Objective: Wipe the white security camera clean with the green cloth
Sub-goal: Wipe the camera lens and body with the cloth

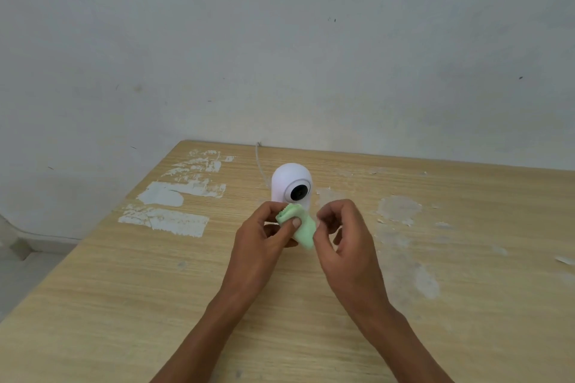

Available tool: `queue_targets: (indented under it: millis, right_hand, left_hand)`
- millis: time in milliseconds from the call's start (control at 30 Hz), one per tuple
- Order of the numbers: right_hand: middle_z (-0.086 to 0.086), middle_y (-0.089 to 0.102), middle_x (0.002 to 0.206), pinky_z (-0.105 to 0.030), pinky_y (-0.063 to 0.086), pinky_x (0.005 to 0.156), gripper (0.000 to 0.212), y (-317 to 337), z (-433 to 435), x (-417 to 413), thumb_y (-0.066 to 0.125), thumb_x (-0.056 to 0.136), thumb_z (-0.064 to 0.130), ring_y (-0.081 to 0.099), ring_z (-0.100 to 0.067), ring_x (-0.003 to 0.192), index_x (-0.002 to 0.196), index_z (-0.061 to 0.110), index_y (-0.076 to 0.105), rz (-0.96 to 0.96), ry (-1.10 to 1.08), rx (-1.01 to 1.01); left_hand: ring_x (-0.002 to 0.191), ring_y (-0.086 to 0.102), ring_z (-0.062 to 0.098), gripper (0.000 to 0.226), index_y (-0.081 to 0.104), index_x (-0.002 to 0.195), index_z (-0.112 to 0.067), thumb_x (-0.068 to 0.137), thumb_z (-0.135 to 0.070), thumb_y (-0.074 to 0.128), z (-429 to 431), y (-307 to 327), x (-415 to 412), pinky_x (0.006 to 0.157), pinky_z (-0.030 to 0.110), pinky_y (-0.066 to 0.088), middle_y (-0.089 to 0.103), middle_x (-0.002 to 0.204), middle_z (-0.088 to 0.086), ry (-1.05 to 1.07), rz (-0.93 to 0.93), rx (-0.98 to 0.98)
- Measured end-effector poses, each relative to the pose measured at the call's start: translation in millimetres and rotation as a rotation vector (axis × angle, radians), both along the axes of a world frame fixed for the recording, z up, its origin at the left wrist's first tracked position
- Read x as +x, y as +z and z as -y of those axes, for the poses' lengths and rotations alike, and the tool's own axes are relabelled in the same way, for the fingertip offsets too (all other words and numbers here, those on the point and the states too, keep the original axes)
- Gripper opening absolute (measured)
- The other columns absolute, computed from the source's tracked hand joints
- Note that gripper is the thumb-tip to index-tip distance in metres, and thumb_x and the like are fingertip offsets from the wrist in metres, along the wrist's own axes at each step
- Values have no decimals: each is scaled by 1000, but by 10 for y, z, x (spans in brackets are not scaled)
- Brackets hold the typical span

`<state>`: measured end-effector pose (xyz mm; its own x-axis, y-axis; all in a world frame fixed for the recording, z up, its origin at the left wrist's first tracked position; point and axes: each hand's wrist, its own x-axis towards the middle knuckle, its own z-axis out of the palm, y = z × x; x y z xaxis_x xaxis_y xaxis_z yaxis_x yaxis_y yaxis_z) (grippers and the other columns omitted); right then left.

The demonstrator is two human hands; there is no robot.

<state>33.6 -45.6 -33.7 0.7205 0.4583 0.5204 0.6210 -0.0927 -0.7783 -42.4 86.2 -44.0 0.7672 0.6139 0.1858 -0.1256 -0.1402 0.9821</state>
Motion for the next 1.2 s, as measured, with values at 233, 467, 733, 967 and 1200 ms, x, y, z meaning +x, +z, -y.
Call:
queue_targets:
  millis: [233,467,733,967,1200]
  right_hand:
    - [15,59,104,-18,51,76,29,-93,-32,-31,67,95,28,60,-6,98,123,29,59,1,49,-120]
    - [10,70,93,-14,49,66,15,-69,-42,113,62,97,17,66,-10,84,103,27,72,-174,15,-32]
    - [9,69,90,-13,49,62,21,-110,-45,151,62,97,18,65,-7,79,115,30,62,-233,41,-16]
    - [9,58,114,-15,50,81,21,-113,-46,19,63,97,22,61,-3,102,118,22,60,245,17,-152]
    - [3,67,102,-23,51,77,12,-102,-79,42,66,95,7,64,-9,91,106,12,68,214,-62,-120]
  left_hand:
    - [93,81,26,21,75,115,-14,102,-28,64,34,43,5,78,31,64,81,102,10,-78,41,-257]
    - [90,77,13,29,66,125,-48,96,-49,65,-35,6,-4,74,29,64,76,103,-11,-128,-53,36]
    - [93,78,14,9,73,107,-22,100,-21,68,-59,-39,13,77,29,64,80,102,-5,-78,-25,83]
    - [92,80,23,11,74,108,-11,100,-16,69,-74,-25,11,81,32,65,81,99,6,-78,29,-54]
    - [95,75,11,12,80,101,-29,99,-30,68,-79,-4,-21,79,28,62,80,95,-9,-28,-12,96]
